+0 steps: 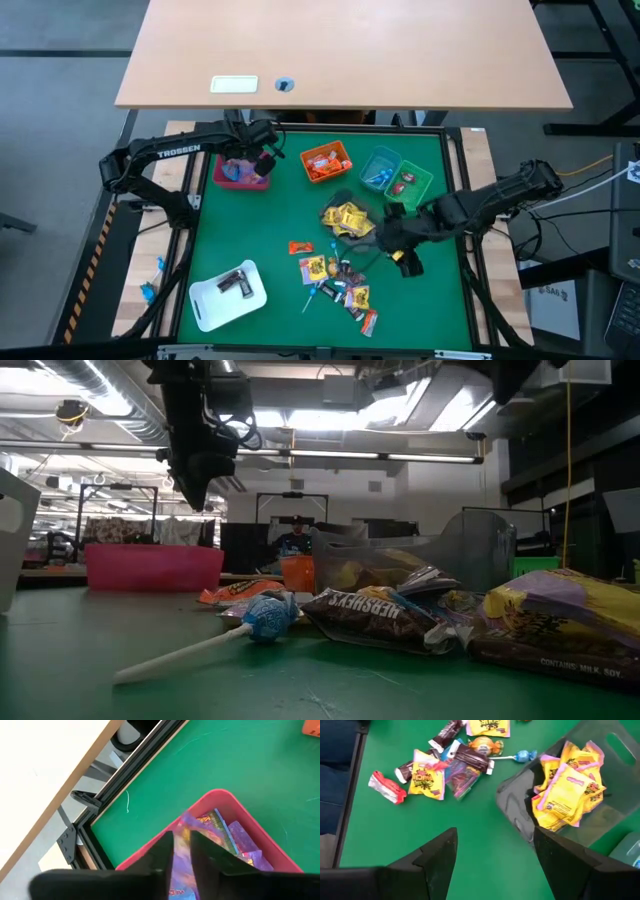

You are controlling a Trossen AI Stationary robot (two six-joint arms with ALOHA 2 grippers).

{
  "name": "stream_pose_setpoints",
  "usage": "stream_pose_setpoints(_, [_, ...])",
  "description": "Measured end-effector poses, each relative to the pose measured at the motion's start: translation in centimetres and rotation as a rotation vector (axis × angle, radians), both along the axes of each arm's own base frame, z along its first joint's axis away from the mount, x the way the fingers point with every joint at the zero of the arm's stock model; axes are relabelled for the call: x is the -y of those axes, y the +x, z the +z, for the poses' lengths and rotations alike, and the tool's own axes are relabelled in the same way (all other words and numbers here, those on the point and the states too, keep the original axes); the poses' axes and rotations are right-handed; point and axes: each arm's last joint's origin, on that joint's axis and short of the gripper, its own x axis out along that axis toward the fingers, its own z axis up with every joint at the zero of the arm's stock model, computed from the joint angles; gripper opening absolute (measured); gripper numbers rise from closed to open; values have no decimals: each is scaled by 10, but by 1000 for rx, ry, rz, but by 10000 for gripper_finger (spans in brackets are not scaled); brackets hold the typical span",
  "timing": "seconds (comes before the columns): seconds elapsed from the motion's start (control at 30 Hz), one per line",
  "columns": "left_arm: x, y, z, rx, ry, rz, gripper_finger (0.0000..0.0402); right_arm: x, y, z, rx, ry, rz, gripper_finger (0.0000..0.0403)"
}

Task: Sort candy
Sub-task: Put the purple gummy pack into the red bin, then put the orange chocolate into the orange bin

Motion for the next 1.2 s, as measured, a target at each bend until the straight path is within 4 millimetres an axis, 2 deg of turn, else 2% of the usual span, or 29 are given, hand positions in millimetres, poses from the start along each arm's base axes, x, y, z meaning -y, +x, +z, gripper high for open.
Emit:
stream_pose_setpoints(0.17, [0, 0, 0, 3, -5, -1, 95, -17, -8, 0, 7, -1, -48, 262])
stream_pose_setpoints(0.33, [2, 1, -1, 33, -61, -21, 107, -38, -14, -2, 2, 44, -87, 262])
stream_pose_setpoints(0.43, [3, 2, -1, 40, -73, -31, 108, -55, -16, -4, 23, 91, -97, 262])
stream_pose_setpoints(0.6, [7, 5, -1, 48, -69, -48, 108, -95, -17, -13, 84, 144, -18, 262])
stream_pose_setpoints(0.83, [15, 10, -1, 48, -69, -85, 108, -139, -17, -39, 84, 152, 81, 262])
stream_pose_setpoints(1.0, [21, 13, -1, 47, -70, -111, 108, -156, -12, -65, 49, 106, 101, 262])
stream_pose_setpoints(1.2, [28, 16, -1, 49, -70, -135, 108, -168, -2, -98, 2, 45, 96, 262])
